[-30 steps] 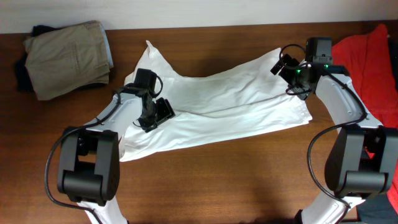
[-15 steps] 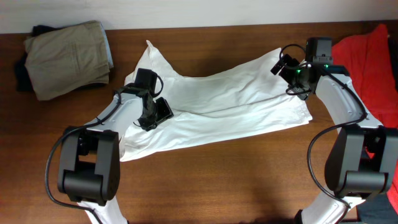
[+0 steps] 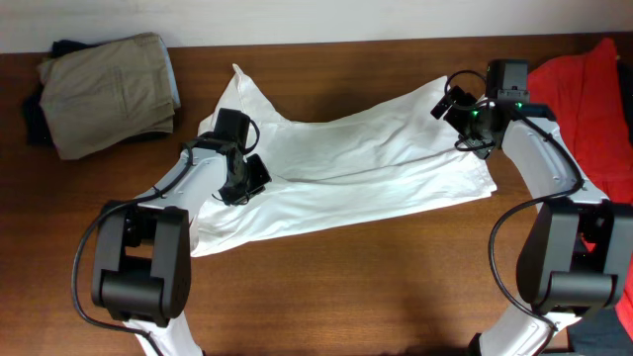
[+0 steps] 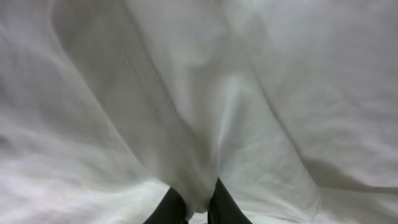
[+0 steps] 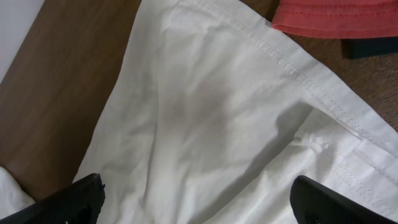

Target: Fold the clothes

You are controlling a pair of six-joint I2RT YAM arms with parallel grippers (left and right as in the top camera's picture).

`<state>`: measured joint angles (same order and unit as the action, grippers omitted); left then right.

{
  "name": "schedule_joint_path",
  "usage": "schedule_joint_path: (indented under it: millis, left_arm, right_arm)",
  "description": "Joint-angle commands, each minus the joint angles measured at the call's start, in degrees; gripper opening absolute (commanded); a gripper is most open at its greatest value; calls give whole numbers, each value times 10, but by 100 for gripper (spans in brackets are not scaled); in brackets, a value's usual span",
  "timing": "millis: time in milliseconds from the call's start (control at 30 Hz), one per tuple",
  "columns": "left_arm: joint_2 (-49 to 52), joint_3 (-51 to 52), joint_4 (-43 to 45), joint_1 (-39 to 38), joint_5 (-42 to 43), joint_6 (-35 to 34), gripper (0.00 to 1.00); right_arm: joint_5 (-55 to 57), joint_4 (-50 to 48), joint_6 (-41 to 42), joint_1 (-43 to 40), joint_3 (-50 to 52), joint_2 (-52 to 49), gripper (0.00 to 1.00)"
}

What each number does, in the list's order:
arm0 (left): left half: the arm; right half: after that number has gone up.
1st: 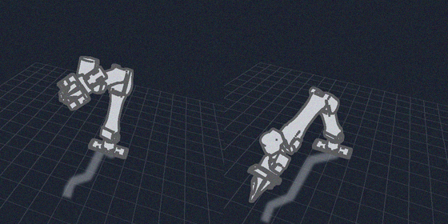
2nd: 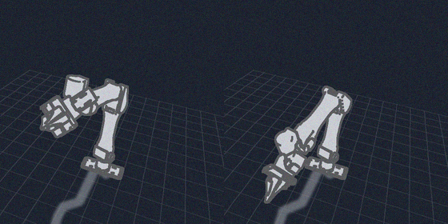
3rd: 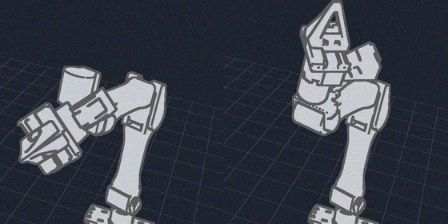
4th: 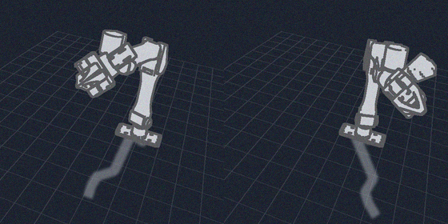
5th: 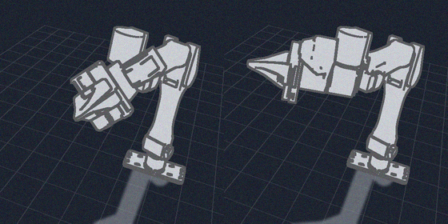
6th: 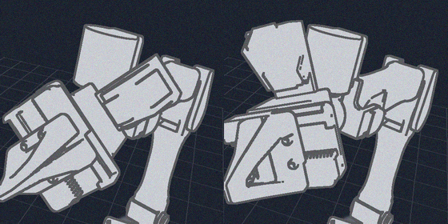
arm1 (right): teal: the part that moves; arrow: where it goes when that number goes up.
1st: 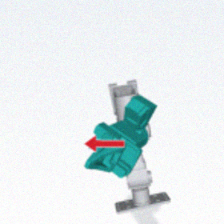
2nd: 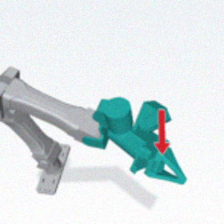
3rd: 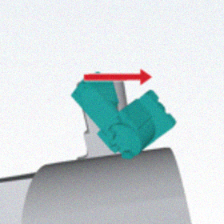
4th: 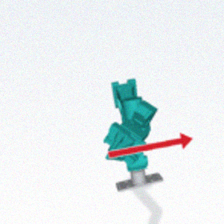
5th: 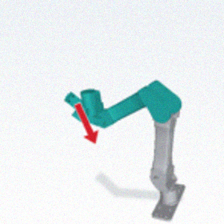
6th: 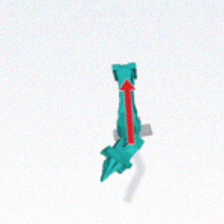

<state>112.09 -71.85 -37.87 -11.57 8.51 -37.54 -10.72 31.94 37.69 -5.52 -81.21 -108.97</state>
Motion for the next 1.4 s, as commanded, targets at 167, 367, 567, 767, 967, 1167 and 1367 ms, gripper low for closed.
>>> schedule_joint_path:
  millis: [167,367,567,767,967,1167,1367]
  left_arm:
    - [-13,-18,61,1,-15,16,11]
    - [-13,-18,110,0,-15,16,11]
    - [-13,-17,126,-3,-57,16,11]
    - [-13,-17,160,-11,-85,16,14]
    - [-12,-17,217,-11,-88,16,79]
    - [-54,-34,191,7,-90,110,99]
    - [-172,-37,23,55,-90,109,97]
  right_arm:
    - [9,0,3,4,4,-4,99]
    - [9,0,3,4,4,-4,99]
    - [9,0,3,4,4,-4,99]
    - [9,2,3,4,4,-4,99]
    - [9,2,3,4,4,-4,99]
    - [10,2,3,4,4,-4,99]
    - [11,4,3,4,4,-4,99]
